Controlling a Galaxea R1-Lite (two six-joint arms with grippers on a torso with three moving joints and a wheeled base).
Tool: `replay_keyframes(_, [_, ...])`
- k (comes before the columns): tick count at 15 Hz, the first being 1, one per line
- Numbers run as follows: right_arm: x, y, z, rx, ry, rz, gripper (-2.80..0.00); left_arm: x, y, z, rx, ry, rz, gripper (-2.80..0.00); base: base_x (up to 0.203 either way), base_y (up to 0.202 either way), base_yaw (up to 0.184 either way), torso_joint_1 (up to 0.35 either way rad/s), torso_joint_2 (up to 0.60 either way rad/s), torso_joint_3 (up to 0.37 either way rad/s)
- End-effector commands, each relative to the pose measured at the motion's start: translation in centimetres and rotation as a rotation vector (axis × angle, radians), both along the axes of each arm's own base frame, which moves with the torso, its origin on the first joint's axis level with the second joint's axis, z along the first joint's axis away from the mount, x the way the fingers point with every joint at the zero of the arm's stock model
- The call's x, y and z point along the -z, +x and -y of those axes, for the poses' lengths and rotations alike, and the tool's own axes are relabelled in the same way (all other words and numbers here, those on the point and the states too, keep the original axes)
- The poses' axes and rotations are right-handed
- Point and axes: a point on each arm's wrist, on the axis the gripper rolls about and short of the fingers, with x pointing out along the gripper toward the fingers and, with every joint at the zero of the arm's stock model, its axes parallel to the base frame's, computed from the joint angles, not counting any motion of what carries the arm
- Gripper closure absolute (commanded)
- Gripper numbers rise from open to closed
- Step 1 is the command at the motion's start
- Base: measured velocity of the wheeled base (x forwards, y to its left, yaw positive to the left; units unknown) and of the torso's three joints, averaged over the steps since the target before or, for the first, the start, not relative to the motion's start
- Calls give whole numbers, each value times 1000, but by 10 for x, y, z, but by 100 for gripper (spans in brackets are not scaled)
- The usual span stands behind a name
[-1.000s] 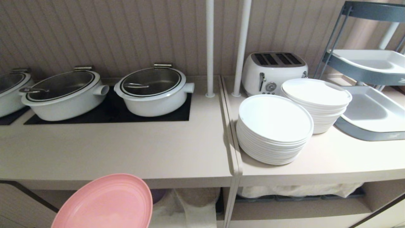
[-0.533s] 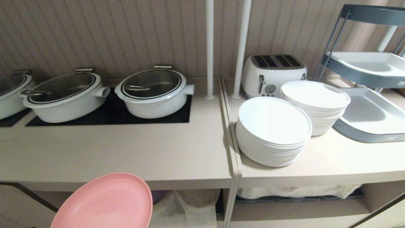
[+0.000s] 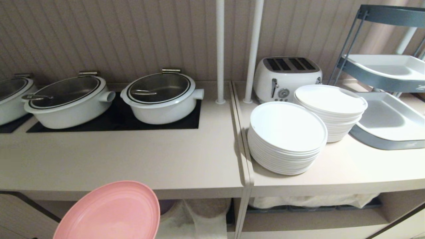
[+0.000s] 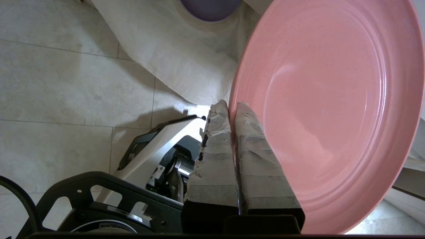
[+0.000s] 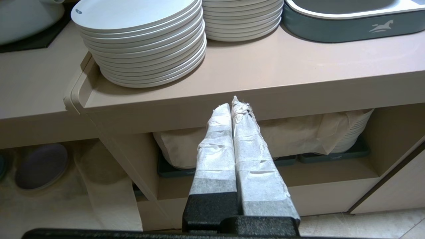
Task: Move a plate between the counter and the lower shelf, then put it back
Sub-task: Put the plate
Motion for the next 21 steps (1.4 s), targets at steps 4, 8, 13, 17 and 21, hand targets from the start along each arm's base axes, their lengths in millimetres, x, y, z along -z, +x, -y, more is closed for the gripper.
replay_keyframes(4, [0,0,0,0,0,0,0,1,0,0,-3,-1,-5,0,0,0,0,0,0,0])
replay_keyframes(8, [0,0,0,0,0,1,0,-1,1,0,-3,-2,1,0,0,0,0,0,0,0])
replay_keyframes(13, [0,0,0,0,0,0,0,-10,8,2,22,-28,19,0,0,0,0,0,0,0])
replay_keyframes(17, [0,0,0,0,0,0,0,-19,23,3,26,-31,5,0,0,0,0,0,0,0])
replay_keyframes(21, [0,0,0,0,0,1,0,-30,47,6,27,-30,-11,0,0,0,0,0,0,0])
